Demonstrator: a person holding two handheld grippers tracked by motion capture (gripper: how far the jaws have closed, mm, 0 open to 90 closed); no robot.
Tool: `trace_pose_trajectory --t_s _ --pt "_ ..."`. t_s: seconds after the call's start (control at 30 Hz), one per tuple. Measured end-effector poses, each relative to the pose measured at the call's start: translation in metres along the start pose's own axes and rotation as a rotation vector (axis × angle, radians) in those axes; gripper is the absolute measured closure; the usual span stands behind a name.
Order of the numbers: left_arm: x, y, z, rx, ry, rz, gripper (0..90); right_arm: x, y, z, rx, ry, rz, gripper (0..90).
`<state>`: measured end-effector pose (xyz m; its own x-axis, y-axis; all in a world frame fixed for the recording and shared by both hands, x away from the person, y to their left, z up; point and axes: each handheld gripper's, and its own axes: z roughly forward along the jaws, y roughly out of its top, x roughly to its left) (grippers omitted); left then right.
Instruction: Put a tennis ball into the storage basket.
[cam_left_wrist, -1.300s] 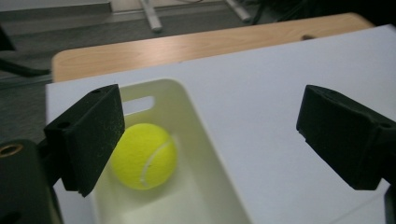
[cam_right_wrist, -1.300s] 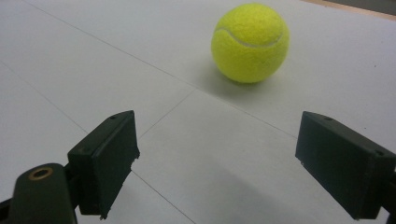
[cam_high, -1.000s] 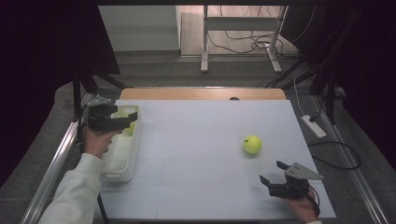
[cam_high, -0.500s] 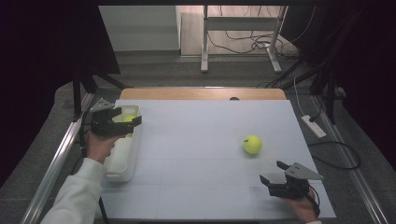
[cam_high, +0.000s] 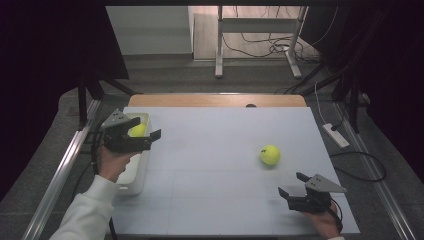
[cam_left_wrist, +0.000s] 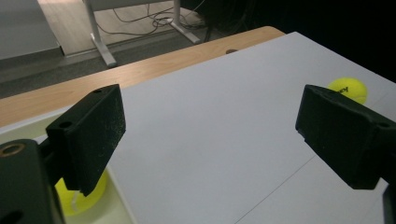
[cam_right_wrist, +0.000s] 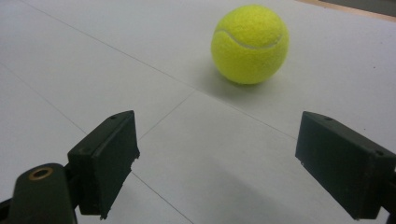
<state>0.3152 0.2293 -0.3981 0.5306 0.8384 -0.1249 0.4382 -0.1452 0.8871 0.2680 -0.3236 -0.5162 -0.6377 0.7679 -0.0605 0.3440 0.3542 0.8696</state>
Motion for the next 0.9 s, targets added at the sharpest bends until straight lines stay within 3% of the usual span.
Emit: trace_pose_trajectory --t_s 0.4,0.9 --pt "-0.015 0.000 0.009 0.003 -0.046 0.016 9.5 0.000 0.000 0.000 0.000 -0.002 -0.001 12.7" --pt "-0.038 0.000 0.036 0.019 -0.128 0.033 9.5 -0.001 0.000 0.001 -0.001 -0.002 -0.002 12.7"
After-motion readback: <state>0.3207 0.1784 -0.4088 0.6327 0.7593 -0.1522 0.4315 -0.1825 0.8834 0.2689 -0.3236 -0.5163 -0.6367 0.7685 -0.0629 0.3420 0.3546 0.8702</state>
